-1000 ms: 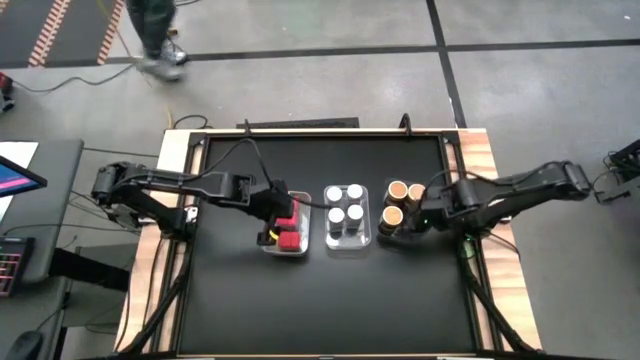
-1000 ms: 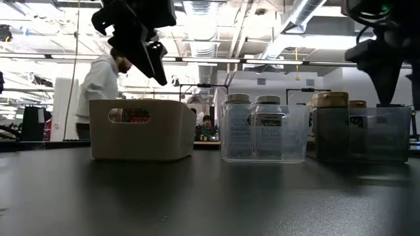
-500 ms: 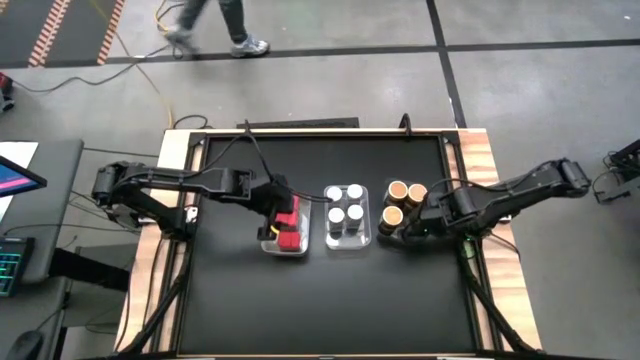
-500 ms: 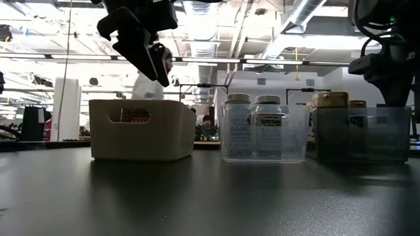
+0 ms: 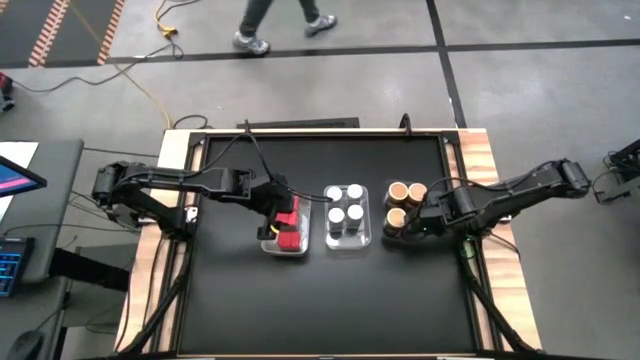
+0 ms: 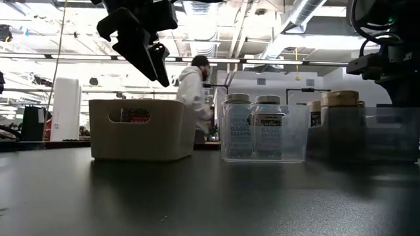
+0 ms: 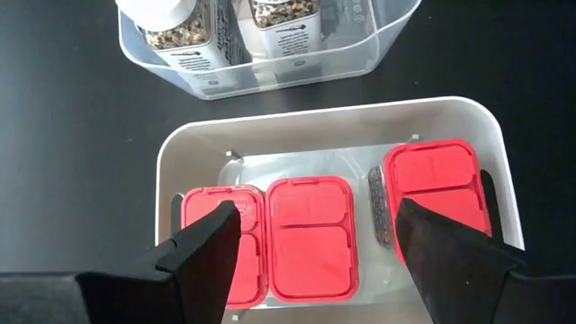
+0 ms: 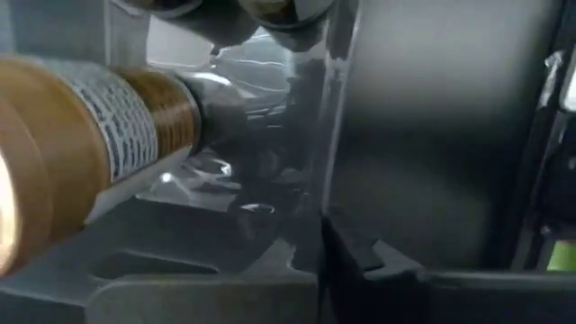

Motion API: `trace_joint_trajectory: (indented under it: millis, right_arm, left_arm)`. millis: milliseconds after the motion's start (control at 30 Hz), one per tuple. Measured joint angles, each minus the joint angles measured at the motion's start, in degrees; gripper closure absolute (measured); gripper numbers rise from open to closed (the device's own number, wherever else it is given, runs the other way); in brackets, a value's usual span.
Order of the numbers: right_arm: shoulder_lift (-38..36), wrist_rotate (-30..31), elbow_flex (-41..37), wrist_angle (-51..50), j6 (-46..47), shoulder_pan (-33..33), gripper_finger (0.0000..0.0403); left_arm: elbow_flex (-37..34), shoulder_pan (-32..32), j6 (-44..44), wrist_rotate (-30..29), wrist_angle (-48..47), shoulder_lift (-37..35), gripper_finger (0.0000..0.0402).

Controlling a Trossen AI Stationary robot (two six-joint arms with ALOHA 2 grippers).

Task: Sort spices by type
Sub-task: Adjust the black bin beside the transparent bin, then return to Home Position

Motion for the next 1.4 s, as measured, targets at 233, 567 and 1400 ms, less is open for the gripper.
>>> trace_joint_trajectory:
  millis: [233,567,1400]
  right_arm:
    - [0.00,0.22,0.00,0.91,-1.71,0.05,0.0372]
    - [0.00,-0.05,0.00,1.71,0.34,0.09,0.0374]
    - [-0.18,-0.18,0.00,2.84,0.90,1.68,0.0284]
  left_arm:
    - [0.00,0.00,0.00,0.00,0.00,0.01,0.0116]
    - [0.00,0.00,-0.98,0.00,-0.02,0.02,0.0116]
    - [0.00,0.00,-0.66,-0.02,-0.05,0.02,0.0116]
